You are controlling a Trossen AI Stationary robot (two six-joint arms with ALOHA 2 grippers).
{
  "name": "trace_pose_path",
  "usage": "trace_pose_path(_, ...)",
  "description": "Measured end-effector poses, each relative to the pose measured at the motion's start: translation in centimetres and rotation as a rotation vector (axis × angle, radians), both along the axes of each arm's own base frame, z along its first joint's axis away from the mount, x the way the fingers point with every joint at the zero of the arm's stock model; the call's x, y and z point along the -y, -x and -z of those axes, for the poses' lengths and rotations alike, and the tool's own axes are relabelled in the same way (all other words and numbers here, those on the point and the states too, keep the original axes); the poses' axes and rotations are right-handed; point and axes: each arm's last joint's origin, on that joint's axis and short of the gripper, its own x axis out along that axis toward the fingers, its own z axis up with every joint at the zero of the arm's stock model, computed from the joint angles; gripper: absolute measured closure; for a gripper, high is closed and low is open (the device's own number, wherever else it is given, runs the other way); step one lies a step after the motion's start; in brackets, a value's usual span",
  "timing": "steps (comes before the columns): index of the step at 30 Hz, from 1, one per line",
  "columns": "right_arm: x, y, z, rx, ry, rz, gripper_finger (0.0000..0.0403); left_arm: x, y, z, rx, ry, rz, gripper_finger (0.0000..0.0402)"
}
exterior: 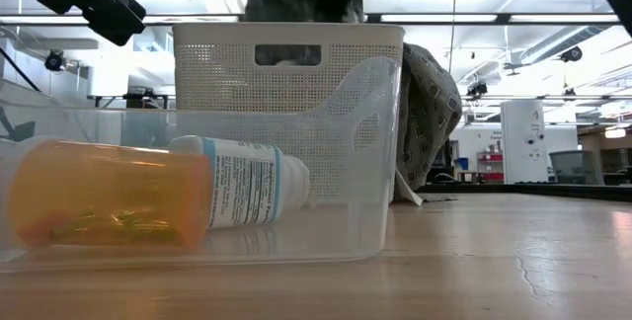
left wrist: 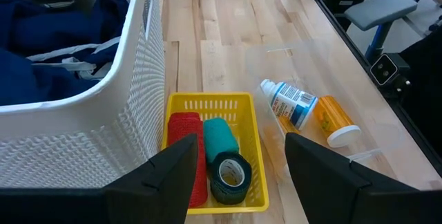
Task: Pick & Place Medicine items
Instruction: Put the gray lapover patient gown into the white laundry bin
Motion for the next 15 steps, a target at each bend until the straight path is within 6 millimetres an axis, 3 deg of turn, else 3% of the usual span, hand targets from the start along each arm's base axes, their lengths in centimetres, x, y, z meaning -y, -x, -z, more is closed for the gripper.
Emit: trace_pose_path(15, 5.0, -3.8, 11.0, -0.338, -0.139, 0.068, 0.0371, 0.0, 0.0, 0.0, 0.0, 0.0, 0.0, 0.0176)
